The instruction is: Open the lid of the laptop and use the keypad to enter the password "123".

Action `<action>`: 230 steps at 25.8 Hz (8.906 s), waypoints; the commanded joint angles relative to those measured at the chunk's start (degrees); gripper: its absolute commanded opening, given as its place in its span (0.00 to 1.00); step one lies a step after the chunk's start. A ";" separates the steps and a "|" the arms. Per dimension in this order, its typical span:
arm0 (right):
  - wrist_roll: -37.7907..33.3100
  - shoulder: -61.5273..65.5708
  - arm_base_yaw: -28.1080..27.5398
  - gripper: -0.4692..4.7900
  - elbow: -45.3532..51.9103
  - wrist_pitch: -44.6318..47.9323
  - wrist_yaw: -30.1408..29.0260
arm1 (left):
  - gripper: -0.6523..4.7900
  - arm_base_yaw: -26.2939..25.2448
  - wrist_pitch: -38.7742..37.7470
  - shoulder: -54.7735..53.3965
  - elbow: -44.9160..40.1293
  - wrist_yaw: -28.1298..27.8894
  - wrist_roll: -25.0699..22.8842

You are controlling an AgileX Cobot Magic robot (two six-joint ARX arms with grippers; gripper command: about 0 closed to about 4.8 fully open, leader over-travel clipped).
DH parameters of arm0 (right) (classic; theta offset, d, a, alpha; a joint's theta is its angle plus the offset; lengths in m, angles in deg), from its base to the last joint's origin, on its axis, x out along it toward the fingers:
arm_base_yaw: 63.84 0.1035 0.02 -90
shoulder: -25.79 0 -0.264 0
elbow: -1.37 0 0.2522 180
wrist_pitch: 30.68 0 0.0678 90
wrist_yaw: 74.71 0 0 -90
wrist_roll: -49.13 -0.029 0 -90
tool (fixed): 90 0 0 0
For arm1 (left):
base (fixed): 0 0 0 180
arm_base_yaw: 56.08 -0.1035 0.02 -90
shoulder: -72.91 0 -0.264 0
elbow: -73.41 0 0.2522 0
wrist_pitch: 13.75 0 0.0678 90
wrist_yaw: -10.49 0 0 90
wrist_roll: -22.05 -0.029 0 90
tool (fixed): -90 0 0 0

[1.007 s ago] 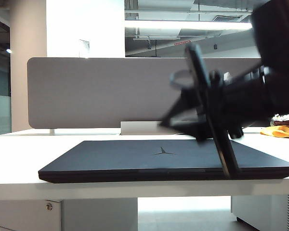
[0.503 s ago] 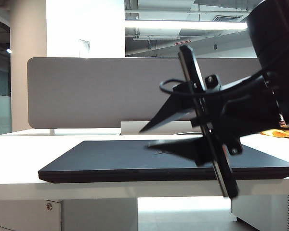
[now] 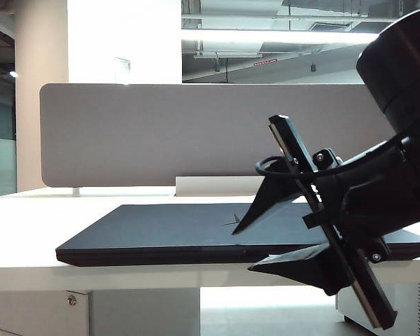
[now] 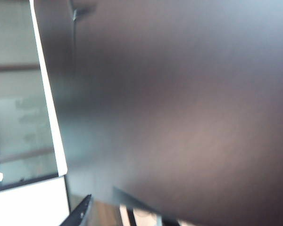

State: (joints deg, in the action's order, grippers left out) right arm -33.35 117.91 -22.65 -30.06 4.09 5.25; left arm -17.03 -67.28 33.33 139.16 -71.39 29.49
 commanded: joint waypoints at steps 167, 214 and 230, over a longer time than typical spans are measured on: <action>74.16 16.17 -18.34 0.08 -82.14 -74.01 4.76 | 0.11 0.00 -5.95 0.15 0.17 -3.43 0.04; 79.12 19.78 -22.10 0.08 -67.76 -90.14 5.01 | 0.11 0.00 -0.85 -1.31 0.15 -1.49 0.00; 79.43 19.96 -24.20 0.08 -67.58 -90.66 6.43 | 0.11 0.00 -1.27 -1.33 0.15 -1.84 -0.13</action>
State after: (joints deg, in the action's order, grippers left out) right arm 45.88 137.95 -46.86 -97.53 -86.94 12.42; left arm -17.03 -68.87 31.98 139.16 -73.09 29.38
